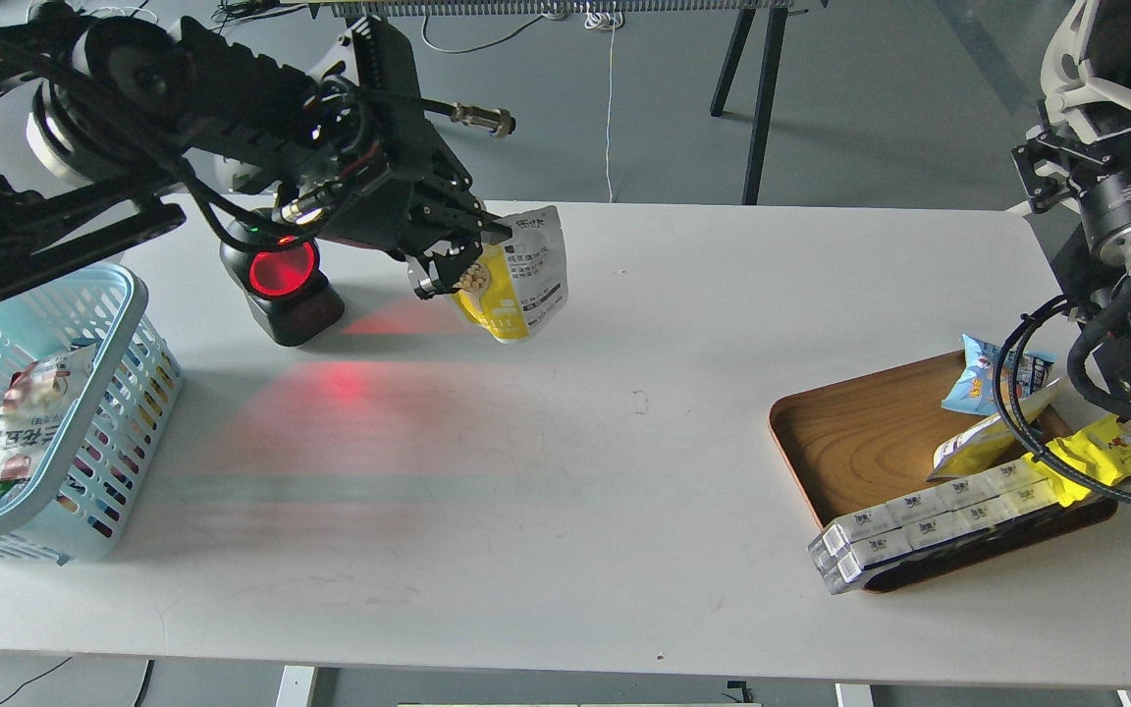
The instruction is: Scan snack and place in basket
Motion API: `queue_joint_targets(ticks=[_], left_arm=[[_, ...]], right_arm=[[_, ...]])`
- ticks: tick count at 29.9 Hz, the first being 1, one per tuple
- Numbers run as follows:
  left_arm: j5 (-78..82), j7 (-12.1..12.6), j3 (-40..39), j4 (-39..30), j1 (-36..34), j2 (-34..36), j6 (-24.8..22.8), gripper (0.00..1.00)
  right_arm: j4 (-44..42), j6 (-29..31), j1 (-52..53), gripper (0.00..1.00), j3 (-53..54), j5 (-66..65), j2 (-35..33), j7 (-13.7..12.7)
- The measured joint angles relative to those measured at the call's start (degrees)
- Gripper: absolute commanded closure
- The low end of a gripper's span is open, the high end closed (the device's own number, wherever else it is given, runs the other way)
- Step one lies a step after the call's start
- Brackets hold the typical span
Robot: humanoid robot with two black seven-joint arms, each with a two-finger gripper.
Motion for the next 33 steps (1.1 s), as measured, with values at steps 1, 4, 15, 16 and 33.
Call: queue_joint_targets(ticks=[1, 4, 15, 16, 33], left_arm=[[-0.02, 0.0, 0.06, 0.06, 0.48, 1.0, 0.0, 1.0], [-0.08, 0.0, 0.12, 0.17, 2.93, 4.07, 0.0, 1.0], [-0.03, 0.0, -0.15, 1.36, 9.2, 9.14, 0.0, 1.0], [-0.01, 0.0, -0.16, 1.38, 9.43, 9.36, 0.0, 1.0], [-0.06, 0.0, -0.7, 1.37, 8.68, 9.43, 0.0, 1.0]], right_arm=[[0.0, 0.0, 0.0, 0.01, 0.02, 0.0, 0.0, 0.0], [-0.11, 0.0, 0.0, 0.01, 0.07, 0.0, 0.0, -0.01], [-0.18, 0.0, 0.09, 0.01, 0.08, 0.0, -0.01, -0.03], [-0.17, 0.0, 0.09, 0.01, 0.08, 0.0, 0.0, -0.03], [-0.09, 0.0, -0.01, 0.01, 0.33, 0.0, 0.07, 0.03]])
